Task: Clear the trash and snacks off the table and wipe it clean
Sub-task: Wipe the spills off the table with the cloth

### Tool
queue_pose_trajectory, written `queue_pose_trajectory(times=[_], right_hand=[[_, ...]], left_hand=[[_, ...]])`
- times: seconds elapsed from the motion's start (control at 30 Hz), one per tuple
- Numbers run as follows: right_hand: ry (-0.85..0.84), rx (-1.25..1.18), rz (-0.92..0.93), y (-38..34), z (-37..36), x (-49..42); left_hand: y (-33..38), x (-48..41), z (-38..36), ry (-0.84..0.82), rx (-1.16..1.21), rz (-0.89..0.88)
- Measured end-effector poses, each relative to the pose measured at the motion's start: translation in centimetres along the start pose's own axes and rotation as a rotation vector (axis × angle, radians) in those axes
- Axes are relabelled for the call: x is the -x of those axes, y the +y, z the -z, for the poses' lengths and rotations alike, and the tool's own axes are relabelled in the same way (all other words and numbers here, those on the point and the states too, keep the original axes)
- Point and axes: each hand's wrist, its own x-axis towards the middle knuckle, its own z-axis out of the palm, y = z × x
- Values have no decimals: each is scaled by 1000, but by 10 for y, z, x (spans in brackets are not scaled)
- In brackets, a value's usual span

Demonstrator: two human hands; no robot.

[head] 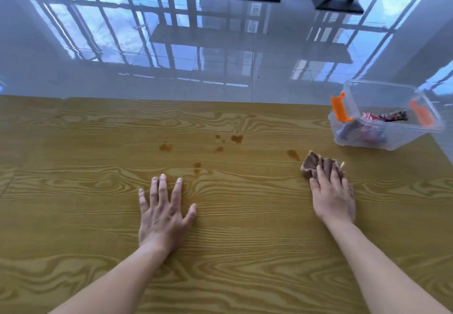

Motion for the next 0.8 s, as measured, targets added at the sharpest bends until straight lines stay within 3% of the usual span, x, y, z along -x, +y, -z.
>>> queue_pose_trajectory(times=[0.07,0.23,0.3,0.37,0.47,0.53,0.67,0.73,0.8], right_hand=[[2,6,30,-18,-2,9],[-64,50,622,-3,-6,92],[-11,65,566,16,-3,60],[75,35,341,18,1,13],[22,-20,48,-15,1,-31],[27,11,145,-35,-3,-16],[-36,63,643,-14,-10,72],[-29,19,628,5,-5,64],[73,-19,454,1,-2,24]], left_hand=[[-1,1,-1,5,-4,-2],[-1,1,-2,20,2,-9],[-2,0,-3,21,5,-12],[-3,0,-4,33,5,-13],[-3,0,-4,33,4,-16],[-4,1,-5,36,5,-16],[-4,2,-6,43,3,-23],[-5,1,-6,40,3,-27],[-5,1,-7,43,3,-30]])
